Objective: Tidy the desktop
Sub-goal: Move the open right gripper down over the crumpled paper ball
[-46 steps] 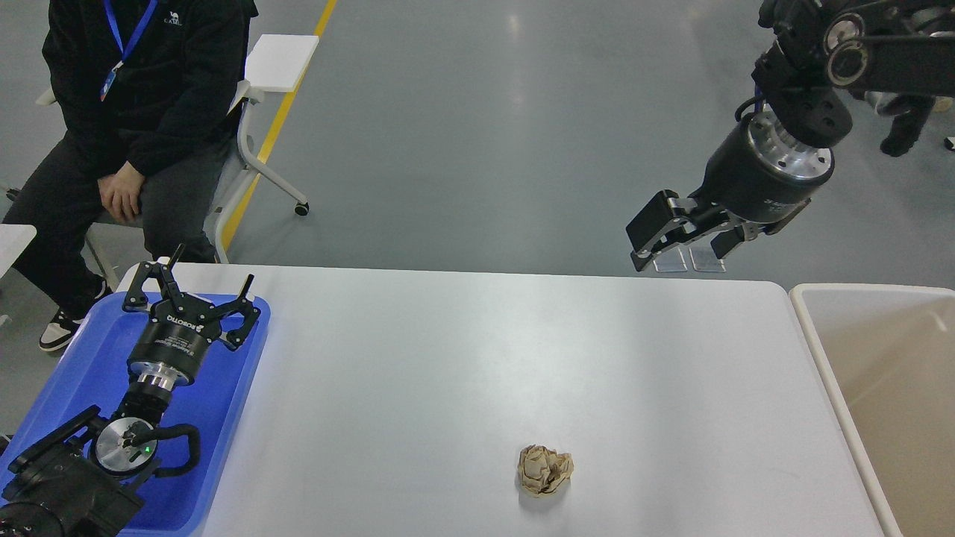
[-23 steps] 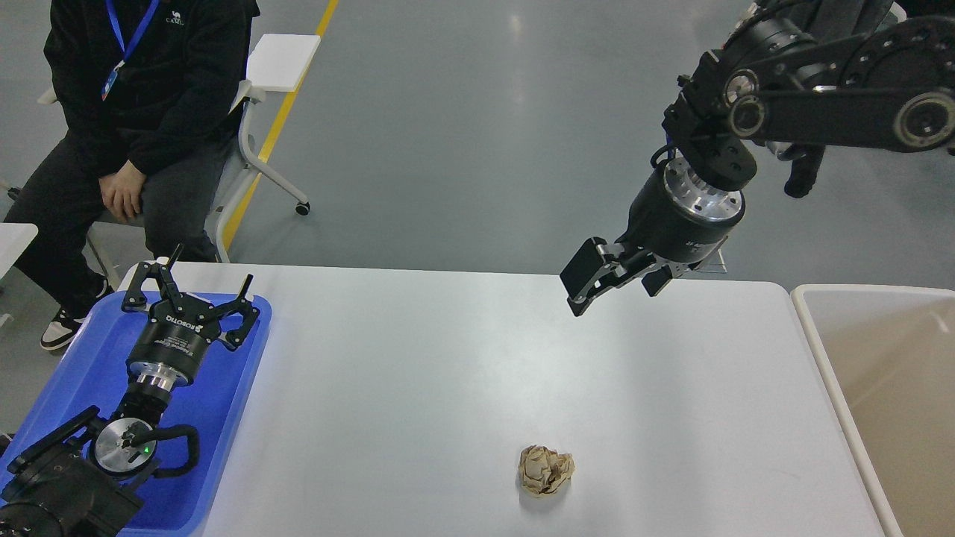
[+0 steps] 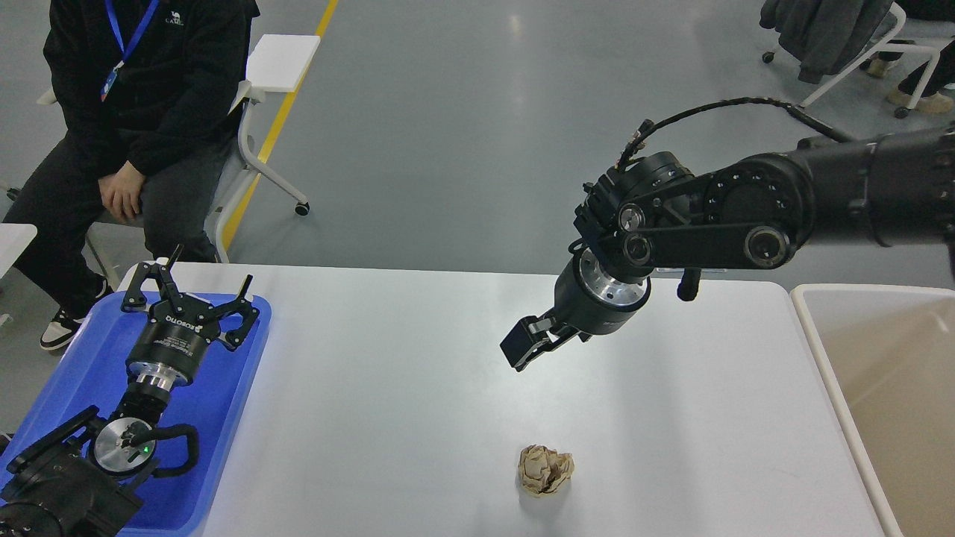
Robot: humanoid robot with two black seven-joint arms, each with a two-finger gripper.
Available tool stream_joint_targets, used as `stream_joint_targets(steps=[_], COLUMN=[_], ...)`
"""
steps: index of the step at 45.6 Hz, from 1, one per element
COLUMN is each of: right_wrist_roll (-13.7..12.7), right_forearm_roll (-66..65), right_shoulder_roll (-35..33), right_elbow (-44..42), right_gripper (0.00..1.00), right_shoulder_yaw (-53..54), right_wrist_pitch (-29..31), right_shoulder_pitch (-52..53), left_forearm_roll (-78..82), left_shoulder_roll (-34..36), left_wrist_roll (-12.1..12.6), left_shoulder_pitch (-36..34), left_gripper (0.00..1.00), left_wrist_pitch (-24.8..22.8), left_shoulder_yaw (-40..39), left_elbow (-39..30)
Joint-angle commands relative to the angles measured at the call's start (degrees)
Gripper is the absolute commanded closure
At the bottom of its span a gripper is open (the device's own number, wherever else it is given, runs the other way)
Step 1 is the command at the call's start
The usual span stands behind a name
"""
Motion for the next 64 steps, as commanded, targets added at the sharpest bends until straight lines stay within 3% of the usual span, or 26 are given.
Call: stream_joint_targets(steps=[1,16,30,45,64], right_wrist_roll=[-2.0,-3.4,-6.9,-7.0,-7.0], right_forearm_roll=[-4.4,-12.8,-13.9,-14.1,-16.1], right_shoulder_roll=[1.7,5.5,7.9,7.9,7.9], right_elbow=[-0.3,-1.0,-3.9,-4.8,-9.2], right_gripper=[0.0,0.0,0.0,0.0,0.01], right_shoulder_yaw=[2.9,3.7,3.6,2.7,1.2], right_wrist_pitch=[-2.4,-6.7,-8.9,-14.7,-14.9], right_shoulder_pitch=[-6.3,-14.1,-22.9,-25.9,-29.7], left_forearm_roll=[0.0,0.0,0.0,0.0,0.0], left_shoulder_roll=[-0.1,-0.1,-0.2,-0.1,-0.1], left_wrist_roll=[0.1,0.1,0.0,0.0,0.0], left_shoulder_pitch=[-0.1,-0.1,-0.1,-0.1,-0.1], left_gripper=[0.01,0.01,0.01,0.01,0.01], left_wrist_pitch=[0.0,0.0,0.0,0.0,0.0], left_shoulder_yaw=[0.0,0.0,0.0,0.0,0.0], left_elbow=[0.0,0.0,0.0,0.0,0.0])
